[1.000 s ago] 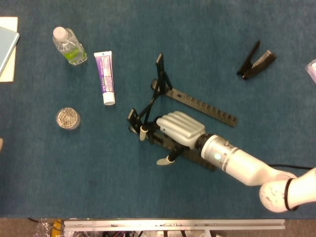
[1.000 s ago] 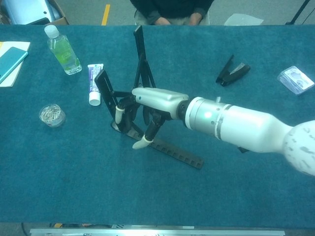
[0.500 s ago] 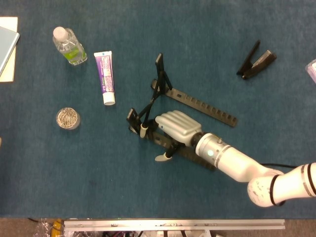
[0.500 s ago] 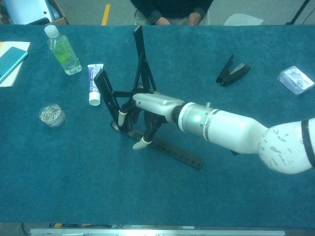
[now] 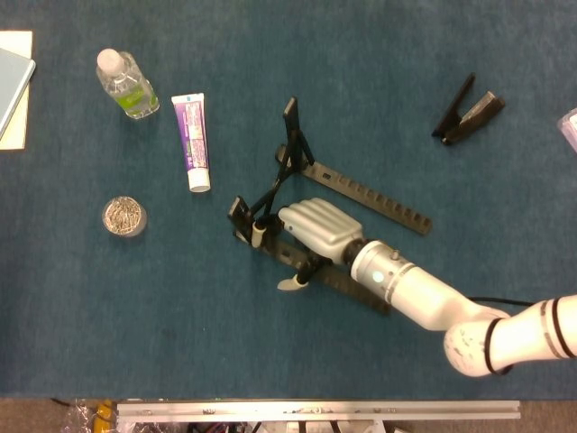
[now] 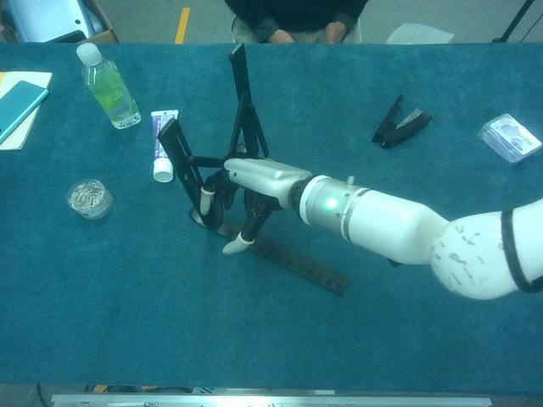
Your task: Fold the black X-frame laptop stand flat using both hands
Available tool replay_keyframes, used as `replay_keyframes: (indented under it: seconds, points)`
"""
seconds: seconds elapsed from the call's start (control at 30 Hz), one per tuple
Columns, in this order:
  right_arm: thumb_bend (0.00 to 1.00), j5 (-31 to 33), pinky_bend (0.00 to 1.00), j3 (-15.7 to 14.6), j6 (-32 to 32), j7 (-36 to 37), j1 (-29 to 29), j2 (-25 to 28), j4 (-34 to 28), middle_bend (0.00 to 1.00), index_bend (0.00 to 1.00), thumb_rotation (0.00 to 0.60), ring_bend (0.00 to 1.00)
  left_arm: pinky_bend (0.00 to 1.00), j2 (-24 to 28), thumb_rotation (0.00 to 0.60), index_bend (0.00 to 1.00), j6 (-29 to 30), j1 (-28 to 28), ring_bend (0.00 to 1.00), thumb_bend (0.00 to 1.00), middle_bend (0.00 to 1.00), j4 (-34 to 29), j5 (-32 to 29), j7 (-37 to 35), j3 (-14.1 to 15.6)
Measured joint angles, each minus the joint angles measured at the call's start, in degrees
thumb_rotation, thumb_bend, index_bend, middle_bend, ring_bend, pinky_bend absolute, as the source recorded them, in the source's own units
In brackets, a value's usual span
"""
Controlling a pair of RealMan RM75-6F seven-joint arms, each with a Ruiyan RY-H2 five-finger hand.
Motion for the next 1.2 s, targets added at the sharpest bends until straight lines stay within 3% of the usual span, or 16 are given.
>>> replay_keyframes:
  seconds: [0.27, 0.47, 0.7, 1.2]
  points:
    - [0.07, -0.97, 0.47, -1.71, 1.42, -0.13, -2.26, 8.51, -4.04, 0.47, 0.38, 0.600, 0.34, 0.00, -0.30, 0.600, 0.00, -0.37, -0.09, 0.00, 0.34, 0.02, -0.06, 0.16, 0.22, 0.13]
    - [0.08, 0.56, 0.47, -0.58, 2.40, 1.51, -3.55, 12.32, -2.54, 0.47, 0.38, 0.600, 0.34, 0.00, -0.51, 0.600, 0.00, -0.67, -0.35, 0.00, 0.34, 0.02, -1.02, 0.32, 1.38, 0.08]
    - [0.07, 2.44, 0.47, 0.43, 0.89, 2.37, -3.14, 11.58, 1.96, 0.47, 0.38, 0.600, 0.34, 0.00, -0.47, 0.600, 0.00, -1.17, -0.61, 0.00, 0.34, 0.02, -1.90, 0.00, 2.60, -0.04]
    - [0.08, 5.98, 0.47, 2.90, -2.50, 2.34, 0.30, 4.83, 12.29, 0.47, 0.38, 0.600, 0.34, 0.00, -0.42, 0.600, 0.00, -1.74, -0.56, 0.00, 0.34, 0.02, -1.49, -1.23, 2.50, -0.29]
